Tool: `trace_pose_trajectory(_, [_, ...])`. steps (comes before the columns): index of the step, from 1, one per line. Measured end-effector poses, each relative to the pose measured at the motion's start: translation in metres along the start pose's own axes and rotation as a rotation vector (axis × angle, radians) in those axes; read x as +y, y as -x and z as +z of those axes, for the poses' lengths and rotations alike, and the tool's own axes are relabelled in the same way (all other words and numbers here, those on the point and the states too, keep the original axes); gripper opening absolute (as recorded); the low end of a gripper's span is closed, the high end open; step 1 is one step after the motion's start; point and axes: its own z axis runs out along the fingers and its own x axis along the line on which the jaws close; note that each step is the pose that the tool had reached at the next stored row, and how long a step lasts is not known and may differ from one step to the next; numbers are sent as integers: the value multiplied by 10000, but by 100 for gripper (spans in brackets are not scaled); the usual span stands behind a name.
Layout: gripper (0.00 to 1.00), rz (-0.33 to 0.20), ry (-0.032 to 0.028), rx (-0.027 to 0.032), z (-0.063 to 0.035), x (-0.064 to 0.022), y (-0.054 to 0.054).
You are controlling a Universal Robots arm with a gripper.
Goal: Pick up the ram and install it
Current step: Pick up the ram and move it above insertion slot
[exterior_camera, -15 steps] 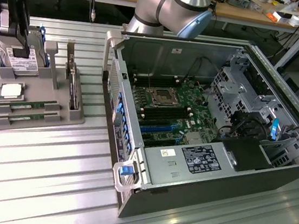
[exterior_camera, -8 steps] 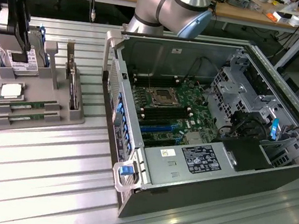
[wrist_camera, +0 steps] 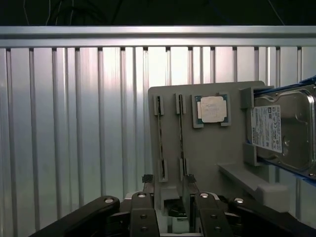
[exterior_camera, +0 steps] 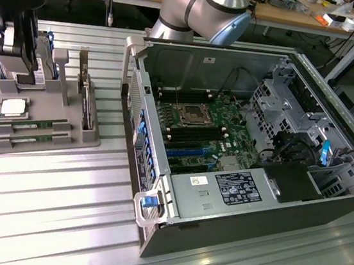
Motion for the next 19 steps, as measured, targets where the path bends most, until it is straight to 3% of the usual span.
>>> trace_pose_trajectory(5, [36, -578, 14, 22, 157, 6, -4])
trace_pose_trajectory(9, [36, -597, 14, 23, 334, 14, -8])
trace_pose_trajectory(19, [36, -598, 14, 23, 620, 41, -15])
